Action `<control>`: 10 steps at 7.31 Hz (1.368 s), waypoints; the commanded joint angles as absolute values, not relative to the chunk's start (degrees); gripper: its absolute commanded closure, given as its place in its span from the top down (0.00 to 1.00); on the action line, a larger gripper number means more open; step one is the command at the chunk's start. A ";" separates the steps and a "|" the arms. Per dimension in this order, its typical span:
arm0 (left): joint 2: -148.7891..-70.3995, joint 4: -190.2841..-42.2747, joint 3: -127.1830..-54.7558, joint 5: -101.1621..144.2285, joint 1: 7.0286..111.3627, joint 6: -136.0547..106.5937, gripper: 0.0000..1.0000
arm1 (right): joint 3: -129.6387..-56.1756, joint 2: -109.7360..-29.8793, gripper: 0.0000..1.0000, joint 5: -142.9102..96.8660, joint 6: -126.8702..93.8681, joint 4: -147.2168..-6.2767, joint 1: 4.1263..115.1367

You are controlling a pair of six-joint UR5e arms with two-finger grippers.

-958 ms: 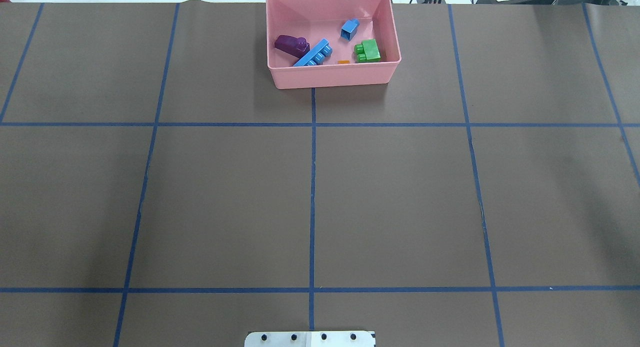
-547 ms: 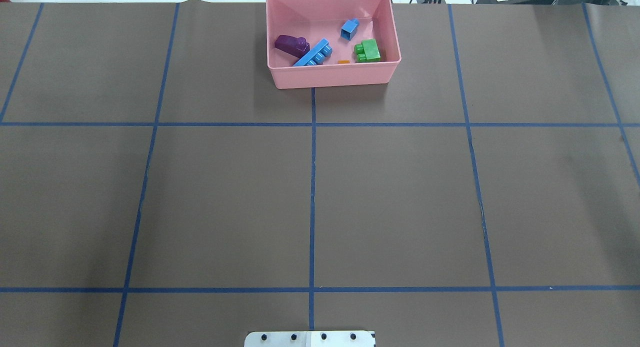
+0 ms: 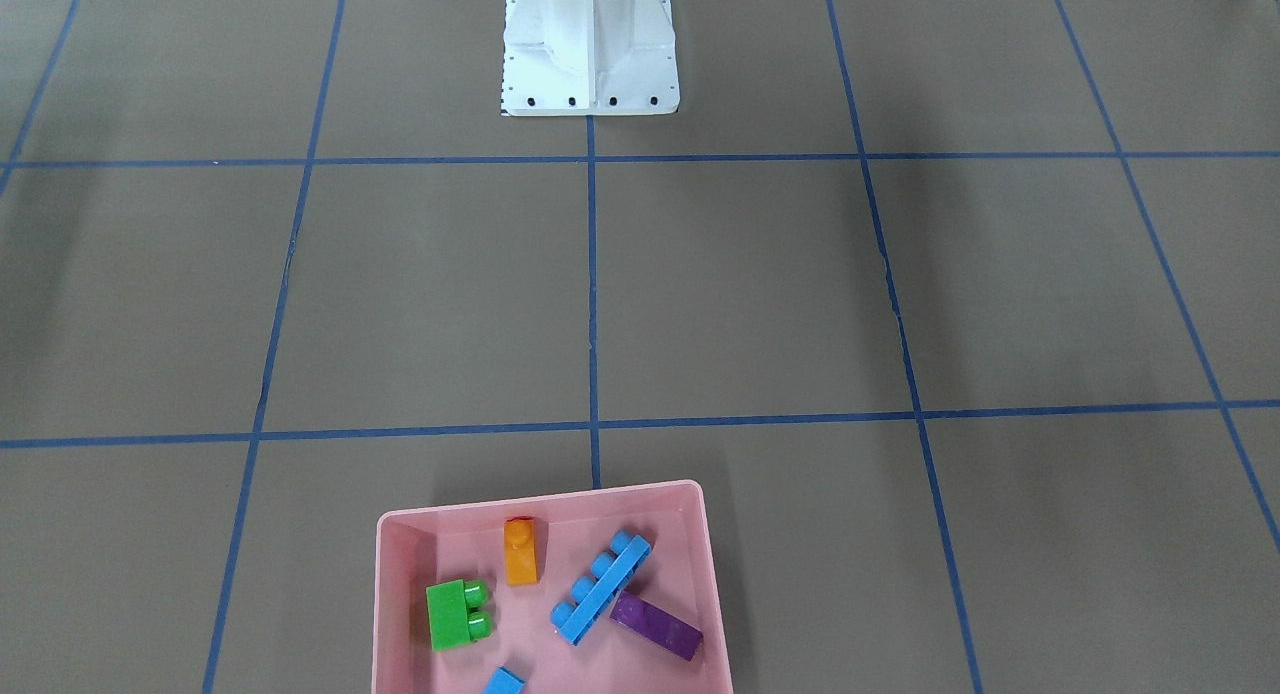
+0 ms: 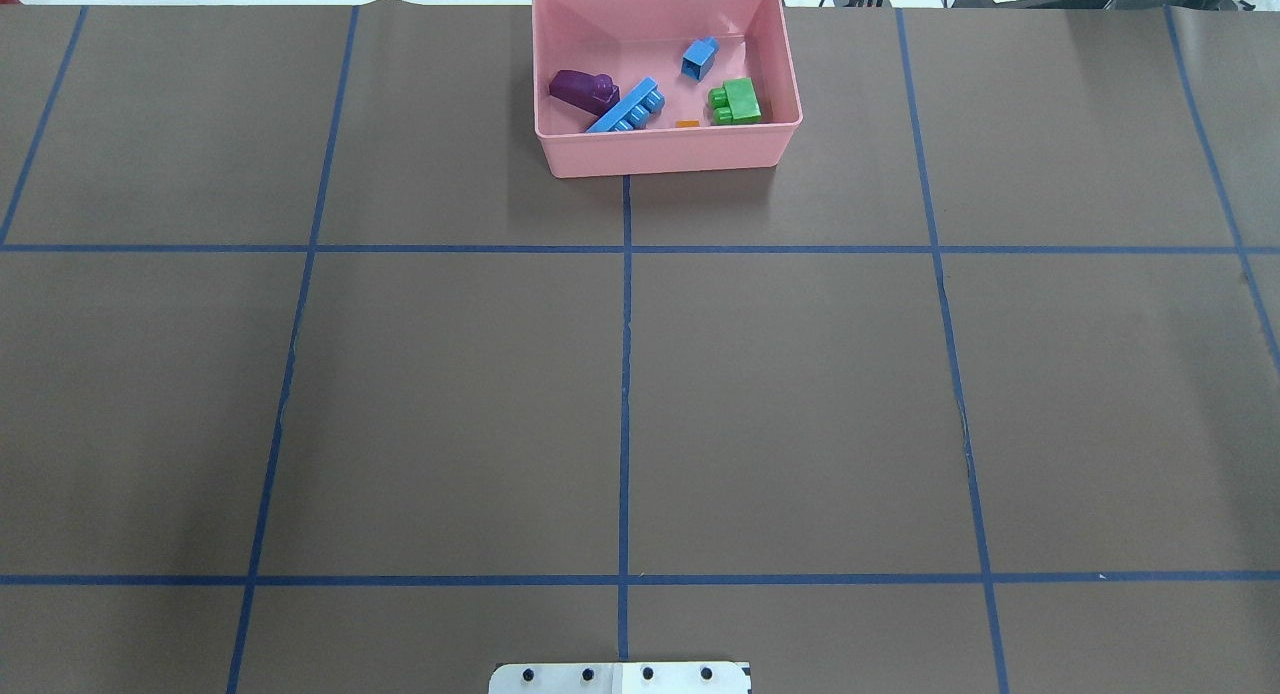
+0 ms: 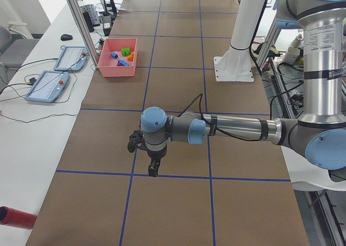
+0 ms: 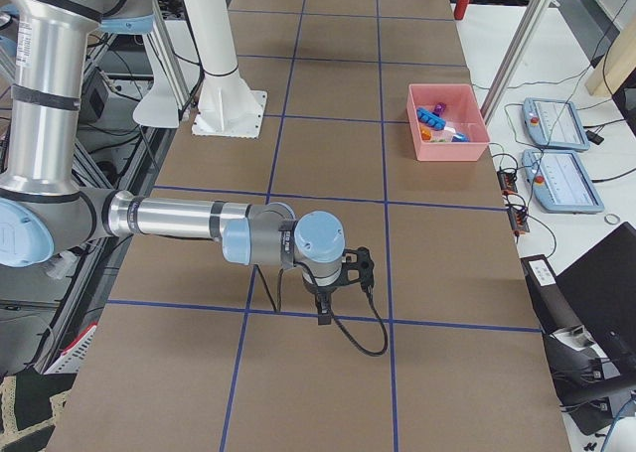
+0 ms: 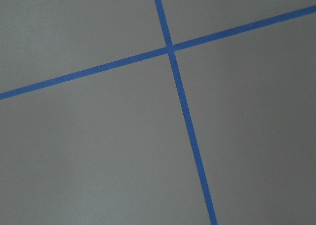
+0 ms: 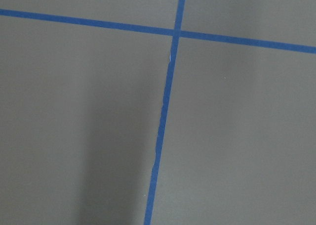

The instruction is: Put all blocks into box

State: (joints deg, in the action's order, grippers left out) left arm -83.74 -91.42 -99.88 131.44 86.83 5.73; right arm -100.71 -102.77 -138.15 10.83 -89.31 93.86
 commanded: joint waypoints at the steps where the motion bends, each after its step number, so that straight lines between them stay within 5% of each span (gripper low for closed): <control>1: -84.46 -91.32 -99.67 131.40 86.75 5.27 1.00 | -99.06 -103.71 1.00 -139.22 13.97 -89.30 96.85; 10: -87.62 -91.41 -97.04 131.40 86.75 3.78 1.00 | -100.72 -98.00 1.00 -138.96 2.67 -90.09 94.05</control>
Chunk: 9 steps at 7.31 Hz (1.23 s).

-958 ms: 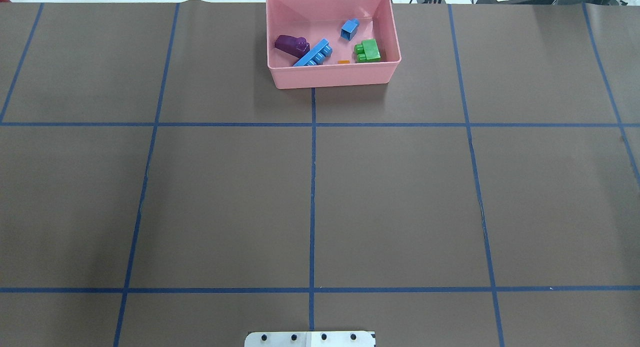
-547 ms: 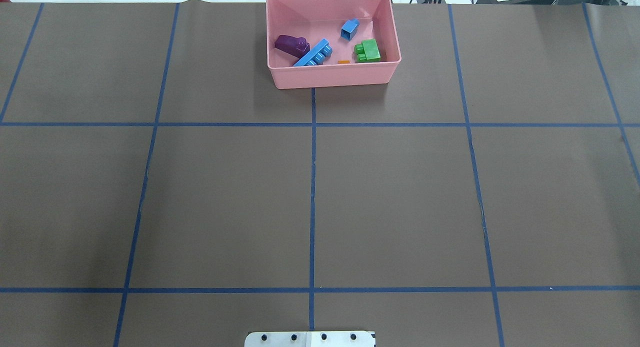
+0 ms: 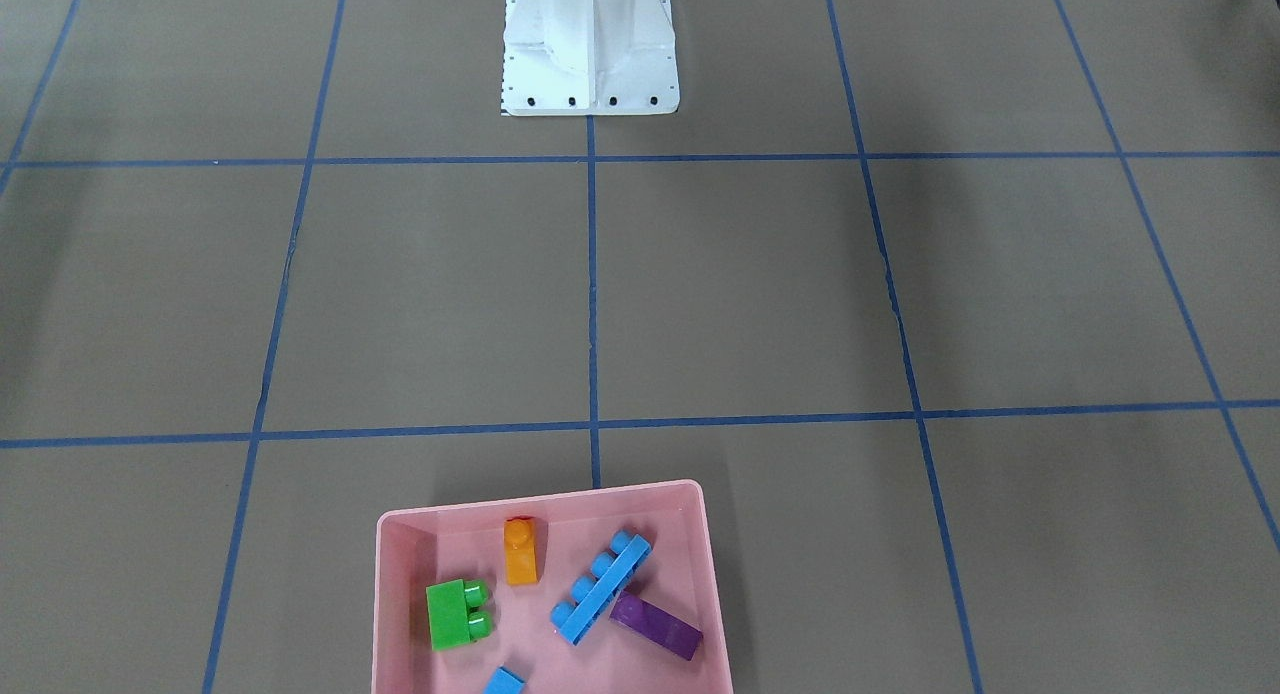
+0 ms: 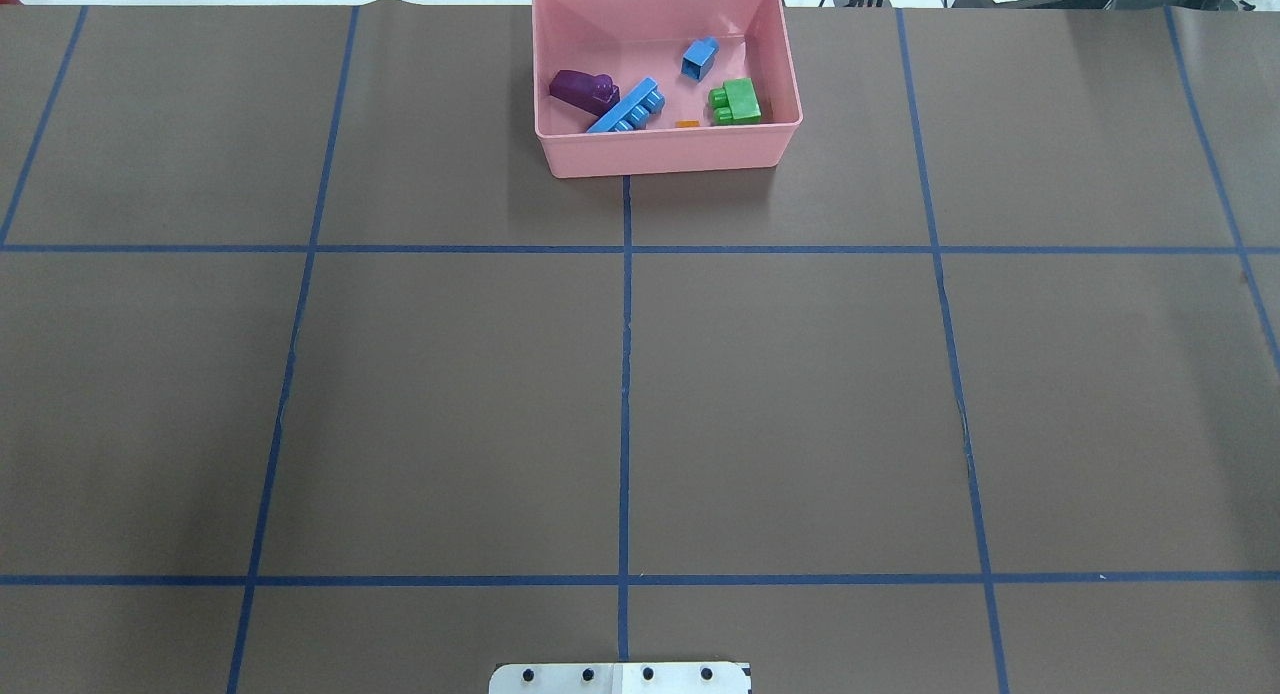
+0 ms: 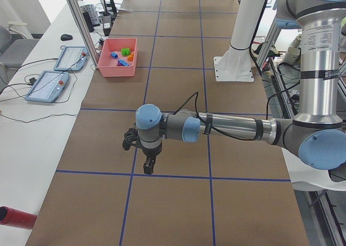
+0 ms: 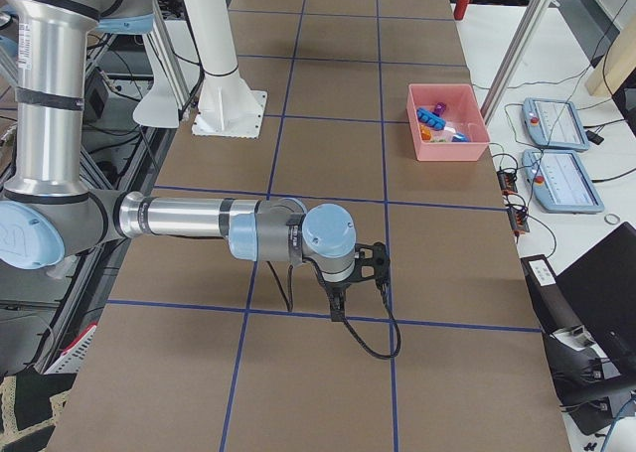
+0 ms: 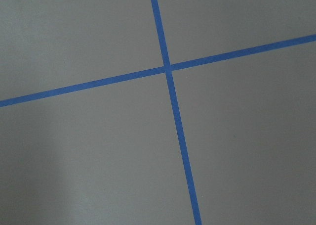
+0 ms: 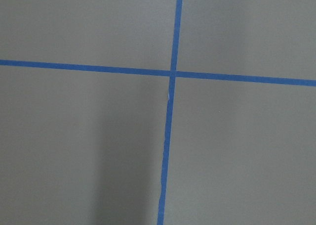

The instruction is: Put all blocks into box

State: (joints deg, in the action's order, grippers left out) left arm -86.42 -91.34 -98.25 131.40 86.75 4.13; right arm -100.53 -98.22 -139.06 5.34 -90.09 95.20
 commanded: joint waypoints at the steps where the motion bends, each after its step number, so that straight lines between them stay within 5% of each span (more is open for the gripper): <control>1: -87.71 -91.41 -96.86 131.40 86.75 3.78 1.00 | -100.81 -97.65 1.00 -138.52 0.90 -89.91 93.17; 9: -87.71 -91.49 -96.86 131.31 86.75 3.78 1.00 | -100.72 -97.12 1.00 -135.00 0.70 -90.00 91.85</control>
